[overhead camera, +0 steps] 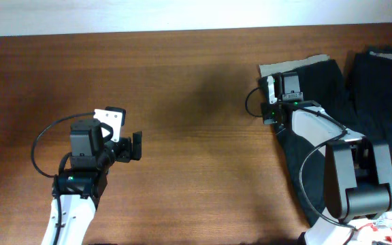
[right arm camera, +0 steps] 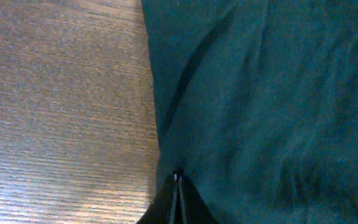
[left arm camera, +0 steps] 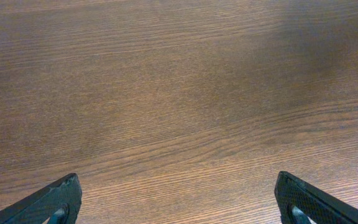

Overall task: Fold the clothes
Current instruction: 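Grasp the black trousers with both grippers and drag them left onto the table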

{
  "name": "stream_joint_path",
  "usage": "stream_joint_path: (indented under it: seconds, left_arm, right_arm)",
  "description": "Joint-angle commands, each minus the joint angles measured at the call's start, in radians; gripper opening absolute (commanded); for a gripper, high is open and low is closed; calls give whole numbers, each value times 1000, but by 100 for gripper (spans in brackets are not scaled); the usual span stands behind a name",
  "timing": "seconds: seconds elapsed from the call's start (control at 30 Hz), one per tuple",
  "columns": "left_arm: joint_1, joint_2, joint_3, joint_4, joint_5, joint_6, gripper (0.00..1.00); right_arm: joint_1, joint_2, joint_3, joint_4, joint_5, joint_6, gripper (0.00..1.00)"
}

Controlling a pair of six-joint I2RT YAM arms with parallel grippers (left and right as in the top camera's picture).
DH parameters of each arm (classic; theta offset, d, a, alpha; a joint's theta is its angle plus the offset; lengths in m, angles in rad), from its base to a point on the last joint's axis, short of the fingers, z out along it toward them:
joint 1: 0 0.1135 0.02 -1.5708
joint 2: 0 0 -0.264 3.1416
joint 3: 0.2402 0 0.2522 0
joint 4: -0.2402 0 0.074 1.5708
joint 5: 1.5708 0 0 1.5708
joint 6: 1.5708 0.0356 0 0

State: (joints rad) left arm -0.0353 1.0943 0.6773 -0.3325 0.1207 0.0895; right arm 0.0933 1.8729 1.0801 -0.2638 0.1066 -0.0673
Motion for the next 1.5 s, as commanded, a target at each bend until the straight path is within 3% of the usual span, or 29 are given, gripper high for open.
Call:
stream_joint_path:
  seconds: [0.0,0.1,0.2,0.33,0.5,0.6,0.67,0.7,0.73,0.77,0.8,0.83,0.97,1.07,1.17,1.37,1.47]
  left_arm:
    - [1,0,22,9,14,2,99]
    - [1,0,22,11,14,2,99]
    - [1,0,22,25,14,2,99]
    - [1,0,22,27,14,2,99]
    - [0,0,22,55,15,2,99]
    - [0,0,22,79,15,2,99]
    - [0,0,22,97,15,2,99]
    - [0,0,22,100,15,2,99]
    - [0,0,22,100,15,2,99]
    - [-2,0,22,100,16,2,99]
    - [-2,0,22,100,23,2,99]
    - [-2,0,22,100,64,2,99]
    - [-2,0,22,104,295,1,99]
    - [-6,19,22,105,348,-177,99]
    - [-93,100,22,153,408,-373,99]
    - [-346,320,22,199,417,-786,99]
    - [-442,420,22,259,417,-899,99]
  right_arm:
    - [5,-42,30,-9,3,5,4]
    - [5,-133,146,-80,45,-2,4]
    - [7,-201,349,-267,28,-3,4]
    - [9,-195,383,-370,-82,-3,4]
    - [160,-197,439,-285,-298,26,4]
    - [293,-196,451,-90,-296,62,4]
    - [406,-164,451,63,-196,80,4]
    - [437,-141,451,91,-129,99,14]
    - [450,-115,451,97,-98,107,42]
    - [449,-98,451,87,-94,106,55]
    - [435,-84,451,51,-94,106,81]
    - [409,-84,451,8,-94,106,99]
    - [280,-131,451,-258,-95,106,99]
    - [167,-161,451,-504,-98,114,99]
    - [68,-161,451,-672,-122,219,99]
    - [-65,-161,451,-803,-204,234,99]
    - [-88,-161,451,-811,-204,234,99]
